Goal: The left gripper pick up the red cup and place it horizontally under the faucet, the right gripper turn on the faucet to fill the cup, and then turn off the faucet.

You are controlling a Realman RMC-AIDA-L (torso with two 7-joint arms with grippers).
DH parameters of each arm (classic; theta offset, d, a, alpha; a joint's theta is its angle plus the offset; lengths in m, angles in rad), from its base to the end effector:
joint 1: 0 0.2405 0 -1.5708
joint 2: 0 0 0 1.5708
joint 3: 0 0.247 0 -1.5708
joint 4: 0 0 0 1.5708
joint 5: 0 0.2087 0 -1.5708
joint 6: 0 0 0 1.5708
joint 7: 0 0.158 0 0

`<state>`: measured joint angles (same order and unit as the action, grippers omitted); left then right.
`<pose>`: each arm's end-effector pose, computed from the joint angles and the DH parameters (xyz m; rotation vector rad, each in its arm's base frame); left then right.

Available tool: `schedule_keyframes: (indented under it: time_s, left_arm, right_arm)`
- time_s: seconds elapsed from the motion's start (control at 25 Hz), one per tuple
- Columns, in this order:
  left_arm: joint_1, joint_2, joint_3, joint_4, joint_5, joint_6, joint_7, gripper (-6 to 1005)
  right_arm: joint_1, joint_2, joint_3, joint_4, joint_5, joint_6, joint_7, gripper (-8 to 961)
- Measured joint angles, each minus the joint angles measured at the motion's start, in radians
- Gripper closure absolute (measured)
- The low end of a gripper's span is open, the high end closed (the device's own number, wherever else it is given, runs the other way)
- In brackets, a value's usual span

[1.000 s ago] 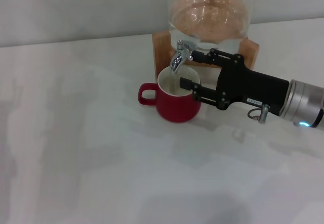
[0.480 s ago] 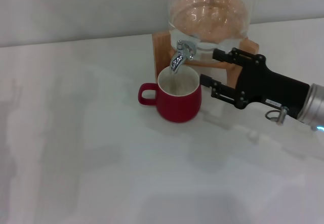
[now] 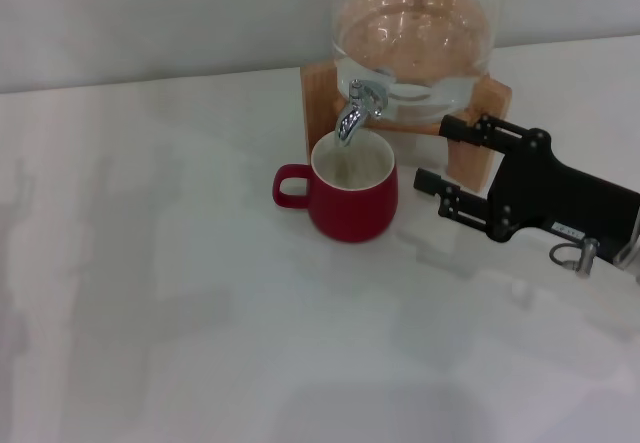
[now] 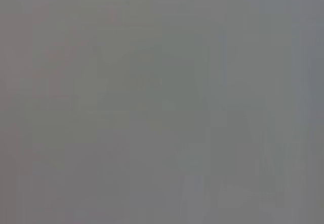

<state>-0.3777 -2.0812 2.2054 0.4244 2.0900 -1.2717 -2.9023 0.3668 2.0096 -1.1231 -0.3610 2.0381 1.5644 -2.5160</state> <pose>-0.2851 0.3469 0.0237 -1.2900 -0.3609 -0.6972 0.2596 0.3010 0.0029 -2.2765 0.0861 1.0232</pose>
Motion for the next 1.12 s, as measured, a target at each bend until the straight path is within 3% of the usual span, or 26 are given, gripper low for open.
schedule_keyframes:
  time_s: [0.44,1.12]
  left_arm:
    - [-0.004,0.000,0.003,-0.001,0.003,0.000,-0.001,161]
    - [-0.029,-0.001,0.031,-0.006,0.005,0.017,-0.006,161]
  right_arm:
    - [0.047,0.015,-0.122,0.010,-0.002,0.005,0.001,309]
    - [0.113,0.018,-0.134,0.013,0.013,-0.095,-0.002,310]
